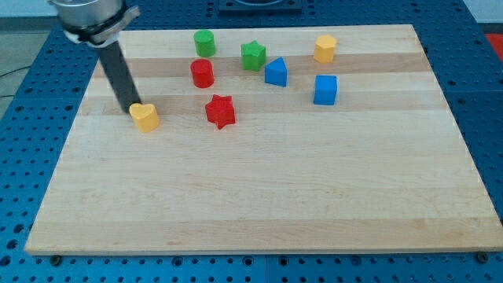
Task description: Slide the yellow heart close to the blue cube
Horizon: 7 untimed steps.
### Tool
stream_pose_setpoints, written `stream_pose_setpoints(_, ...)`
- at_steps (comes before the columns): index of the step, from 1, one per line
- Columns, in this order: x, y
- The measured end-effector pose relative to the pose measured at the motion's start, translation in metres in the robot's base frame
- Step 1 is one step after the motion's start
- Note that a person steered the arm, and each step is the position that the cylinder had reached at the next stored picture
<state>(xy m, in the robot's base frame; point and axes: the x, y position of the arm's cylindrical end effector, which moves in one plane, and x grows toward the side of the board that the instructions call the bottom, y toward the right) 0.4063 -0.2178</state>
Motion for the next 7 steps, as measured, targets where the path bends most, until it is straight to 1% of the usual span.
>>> stream_pose_setpoints(1, 0.049, 0.045)
stream_pose_setpoints(2, 0.053, 0.081)
stream_pose_setpoints(3, 0.053, 0.103)
stream_pose_setpoints(5, 0.073, 0.232)
stream_pose_setpoints(6, 0.044, 0.276)
stream_pose_setpoints(7, 0.068, 0.320)
